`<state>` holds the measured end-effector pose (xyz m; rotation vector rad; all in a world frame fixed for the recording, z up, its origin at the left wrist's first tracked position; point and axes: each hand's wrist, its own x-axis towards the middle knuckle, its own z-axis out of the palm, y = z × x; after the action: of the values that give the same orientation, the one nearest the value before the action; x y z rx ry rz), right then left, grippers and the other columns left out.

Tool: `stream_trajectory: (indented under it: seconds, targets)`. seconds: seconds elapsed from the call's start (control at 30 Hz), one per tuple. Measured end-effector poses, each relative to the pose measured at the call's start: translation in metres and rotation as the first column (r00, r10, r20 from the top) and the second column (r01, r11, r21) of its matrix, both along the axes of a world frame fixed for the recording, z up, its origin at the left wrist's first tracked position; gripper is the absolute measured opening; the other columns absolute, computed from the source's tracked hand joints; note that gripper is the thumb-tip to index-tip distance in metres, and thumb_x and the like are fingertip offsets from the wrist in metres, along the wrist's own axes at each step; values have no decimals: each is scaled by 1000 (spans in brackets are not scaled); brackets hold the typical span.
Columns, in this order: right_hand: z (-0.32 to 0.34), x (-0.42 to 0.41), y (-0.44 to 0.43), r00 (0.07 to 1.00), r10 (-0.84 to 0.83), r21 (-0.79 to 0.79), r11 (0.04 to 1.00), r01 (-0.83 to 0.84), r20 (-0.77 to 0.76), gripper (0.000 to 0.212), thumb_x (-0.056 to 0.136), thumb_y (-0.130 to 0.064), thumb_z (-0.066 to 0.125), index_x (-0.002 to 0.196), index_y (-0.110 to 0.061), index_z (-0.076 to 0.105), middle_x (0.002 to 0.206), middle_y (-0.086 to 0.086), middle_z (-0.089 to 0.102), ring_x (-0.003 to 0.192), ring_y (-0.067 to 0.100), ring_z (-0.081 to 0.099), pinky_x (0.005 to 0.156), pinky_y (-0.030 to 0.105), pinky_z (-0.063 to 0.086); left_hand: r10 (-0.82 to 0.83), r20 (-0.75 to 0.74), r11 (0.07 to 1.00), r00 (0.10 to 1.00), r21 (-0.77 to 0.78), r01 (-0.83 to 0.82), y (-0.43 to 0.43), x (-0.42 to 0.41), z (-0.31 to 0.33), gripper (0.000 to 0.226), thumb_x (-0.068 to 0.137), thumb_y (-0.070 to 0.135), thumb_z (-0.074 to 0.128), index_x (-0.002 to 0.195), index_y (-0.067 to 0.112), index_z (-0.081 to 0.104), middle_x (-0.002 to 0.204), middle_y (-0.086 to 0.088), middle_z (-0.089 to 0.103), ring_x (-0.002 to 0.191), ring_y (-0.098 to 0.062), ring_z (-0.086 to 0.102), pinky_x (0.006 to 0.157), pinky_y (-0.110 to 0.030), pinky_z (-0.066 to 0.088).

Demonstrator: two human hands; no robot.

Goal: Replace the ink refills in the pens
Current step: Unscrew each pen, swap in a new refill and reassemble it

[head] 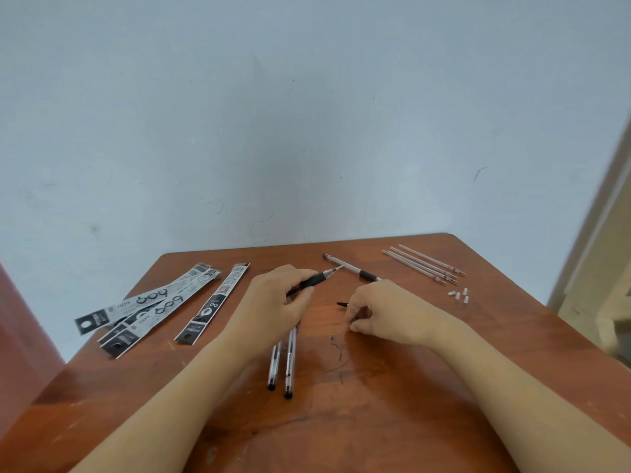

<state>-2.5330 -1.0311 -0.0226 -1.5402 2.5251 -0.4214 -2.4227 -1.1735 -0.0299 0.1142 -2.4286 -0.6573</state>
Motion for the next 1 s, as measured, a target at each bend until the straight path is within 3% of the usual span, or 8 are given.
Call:
stream_trajectory:
  seconds: [0.07, 0.13, 0.23, 0.33, 0.63, 0.87, 1.0]
  targets:
    - [-1, -2, 1, 999, -31, -105, 994, 27, -30, 21, 88, -20, 58, 106, -14, 68, 111, -1, 65, 96, 10, 55, 80, 16, 38, -1, -3, 1000, 1000, 2, 1, 0, 0, 0, 25, 86, 7, 56, 108, 15, 64, 77, 4, 60, 67, -11, 53, 68, -20, 41]
    - [1, -5, 3, 996, -88, -265, 960, 87, 9, 16, 86, -18, 60, 99, -14, 69, 93, -5, 65, 80, 5, 52, 70, 11, 38, -5, -1, 1000, 1000, 11, 5, 0, 0, 0, 25, 86, 8, 56, 108, 16, 64, 80, 1, 63, 71, -14, 55, 68, -20, 42]
    - [4, -8, 5, 975, -122, -495, 846, 200, 186, 9, 83, -11, 64, 88, -15, 71, 71, -16, 56, 62, -6, 51, 58, 3, 37, -16, 8, 999, 1000, 28, 16, -1, 1, 0, 26, 86, 10, 55, 109, 19, 63, 85, 0, 64, 76, -15, 57, 70, -22, 43]
    - [9, -7, 8, 934, -20, -625, 738, 255, 357, 19, 80, -4, 66, 75, -23, 67, 68, -7, 61, 51, -8, 54, 52, 4, 38, -17, 7, 999, 1000, 28, 17, -1, 1, 0, 27, 87, 12, 55, 111, 21, 62, 85, 0, 65, 77, -15, 58, 70, -25, 46]
    - [14, -1, 10, 897, 65, -686, 668, 287, 438, 27, 78, -1, 68, 71, -27, 65, 65, 1, 62, 48, -4, 56, 49, 6, 40, -8, -6, 1000, 1000, 21, 8, -3, 0, -1, 28, 86, 13, 56, 111, 25, 62, 82, 1, 64, 73, -13, 56, 69, -31, 48]
    - [8, 0, 6, 941, 38, -681, 700, 215, 336, 32, 76, -2, 69, 70, -33, 63, 55, -14, 62, 56, -2, 54, 56, 6, 41, -35, -7, 999, 999, 5, 35, -1, 1, -1, 31, 86, 11, 56, 112, 27, 61, 80, -4, 64, 70, -14, 55, 68, -35, 47]
    - [8, 2, 6, 958, 18, -660, 728, 184, 286, 25, 77, -2, 68, 75, -27, 65, 62, -15, 59, 57, -3, 52, 56, 6, 40, -44, 2, 999, 999, -22, 45, -1, 1, -2, 32, 86, 12, 57, 115, 26, 60, 83, -3, 65, 74, -16, 57, 70, -39, 50]
